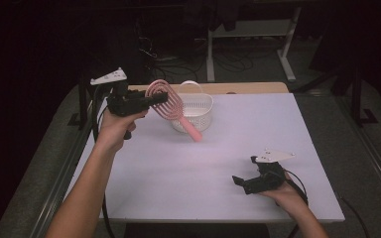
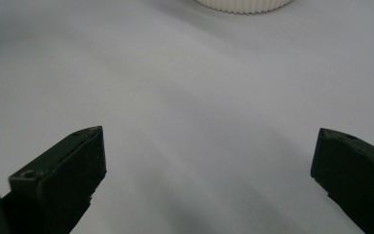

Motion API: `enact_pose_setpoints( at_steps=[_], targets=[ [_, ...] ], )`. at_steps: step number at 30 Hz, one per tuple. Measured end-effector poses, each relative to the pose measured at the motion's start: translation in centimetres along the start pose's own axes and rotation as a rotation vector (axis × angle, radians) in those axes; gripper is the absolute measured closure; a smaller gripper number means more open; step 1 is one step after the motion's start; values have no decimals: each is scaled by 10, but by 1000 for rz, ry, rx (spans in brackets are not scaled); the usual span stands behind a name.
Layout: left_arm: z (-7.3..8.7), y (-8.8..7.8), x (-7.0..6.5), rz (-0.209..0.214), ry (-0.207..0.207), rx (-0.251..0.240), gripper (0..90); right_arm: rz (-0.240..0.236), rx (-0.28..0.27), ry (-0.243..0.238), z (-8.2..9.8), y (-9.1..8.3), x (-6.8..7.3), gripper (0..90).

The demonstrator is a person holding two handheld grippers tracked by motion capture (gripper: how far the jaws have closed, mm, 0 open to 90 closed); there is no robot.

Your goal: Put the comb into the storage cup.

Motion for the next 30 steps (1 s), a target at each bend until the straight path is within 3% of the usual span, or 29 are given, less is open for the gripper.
enact_pose_setpoints(
  at_steps=[19,30],
  targets=[
    [-35,14,14,-22,14,-33,657,0,-8,6,-1,-1,-1,0],
    [-43,25,32,-57,5,-58,657,0,-2,5,0,-1,-2,0]
  ],
)
Point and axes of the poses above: each handheld gripper's, and its own axes: y roughly forward along the jaws, z roughly out of its underside, x roughly to its left, the point moved 6 cm from there along y, roughly forward along the jaws, and after that the axes turned 6 degrees about z, right-handed, at the moved point
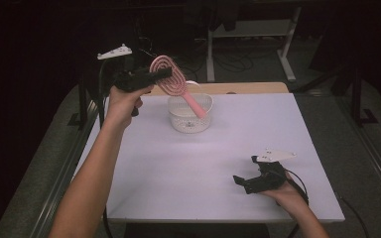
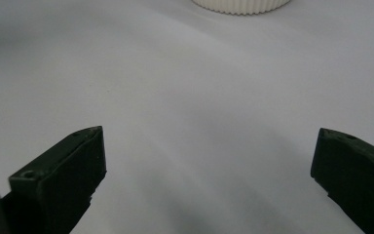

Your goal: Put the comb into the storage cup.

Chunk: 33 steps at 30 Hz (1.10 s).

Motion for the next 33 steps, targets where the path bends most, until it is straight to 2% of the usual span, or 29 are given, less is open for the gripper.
enact_pose_setpoints(
  at_steps=[7,17,23,33],
  targets=[
    [4,8,17,-50,0,-9,657,-1,1,2,0,0,0,0],
    [12,20,36,-83,-27,-23,656,-3,2,2,0,0,0,0],
    [25,29,45,-93,-51,-21,656,-4,0,2,0,0,1,0],
    [50,43,60,-120,-76,23,656,-8,4,2,1,1,1,0]
  ],
)
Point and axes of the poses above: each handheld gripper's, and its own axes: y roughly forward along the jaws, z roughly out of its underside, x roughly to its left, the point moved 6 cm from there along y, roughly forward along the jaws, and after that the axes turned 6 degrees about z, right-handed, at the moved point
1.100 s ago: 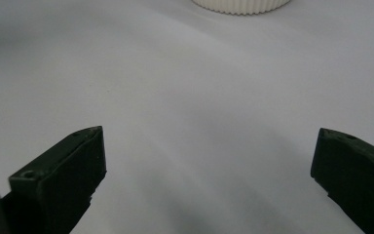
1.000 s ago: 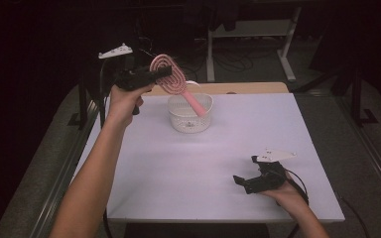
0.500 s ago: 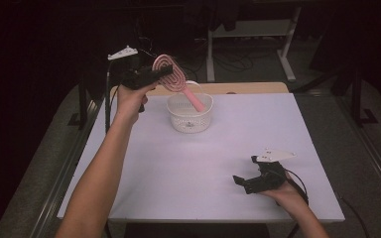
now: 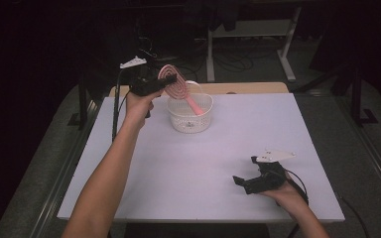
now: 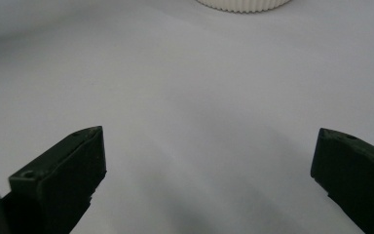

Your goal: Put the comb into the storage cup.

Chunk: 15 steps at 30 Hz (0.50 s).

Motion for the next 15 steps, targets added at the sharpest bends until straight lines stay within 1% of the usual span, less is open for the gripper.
enact_pose_setpoints(
  at_steps=[2,6,10,15],
  targets=[
    [3,2,3,-7,0,3,656,-4,1,-3,0,0,1,0],
    [10,6,7,-9,-16,3,656,-4,4,-5,0,1,1,0],
    [18,13,9,-8,-21,19,655,-5,4,-6,0,1,1,0],
    [26,20,12,-9,-38,30,655,-5,5,-7,1,1,1,0]
  ],
)
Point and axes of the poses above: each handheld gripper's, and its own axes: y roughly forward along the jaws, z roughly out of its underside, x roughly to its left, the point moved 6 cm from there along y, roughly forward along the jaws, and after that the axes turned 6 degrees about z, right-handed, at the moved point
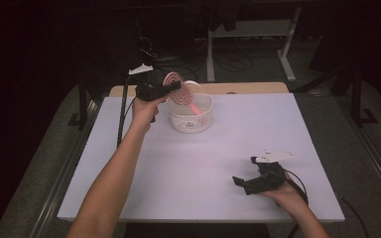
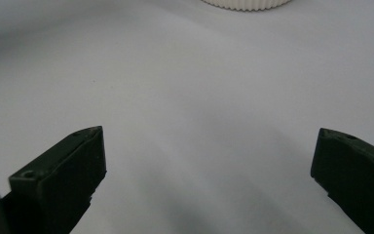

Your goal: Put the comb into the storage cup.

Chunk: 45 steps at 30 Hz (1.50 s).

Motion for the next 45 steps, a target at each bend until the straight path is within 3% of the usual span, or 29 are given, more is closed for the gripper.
enact_pose_setpoints(
  at_steps=[14,23,32,38,45],
  targets=[
    [15,5,11,-1,-39,24,650,-3,7,-6,1,1,1,0],
    [18,2,24,-31,-65,30,635,-4,6,-8,1,0,1,0],
    [22,-2,32,-75,-30,65,598,-5,9,-11,1,1,2,0],
    [25,-4,38,-96,-31,72,584,-5,9,-13,1,1,2,0],
    [29,-7,44,-122,-16,86,507,-6,12,-16,2,1,2,0]
  ],
)
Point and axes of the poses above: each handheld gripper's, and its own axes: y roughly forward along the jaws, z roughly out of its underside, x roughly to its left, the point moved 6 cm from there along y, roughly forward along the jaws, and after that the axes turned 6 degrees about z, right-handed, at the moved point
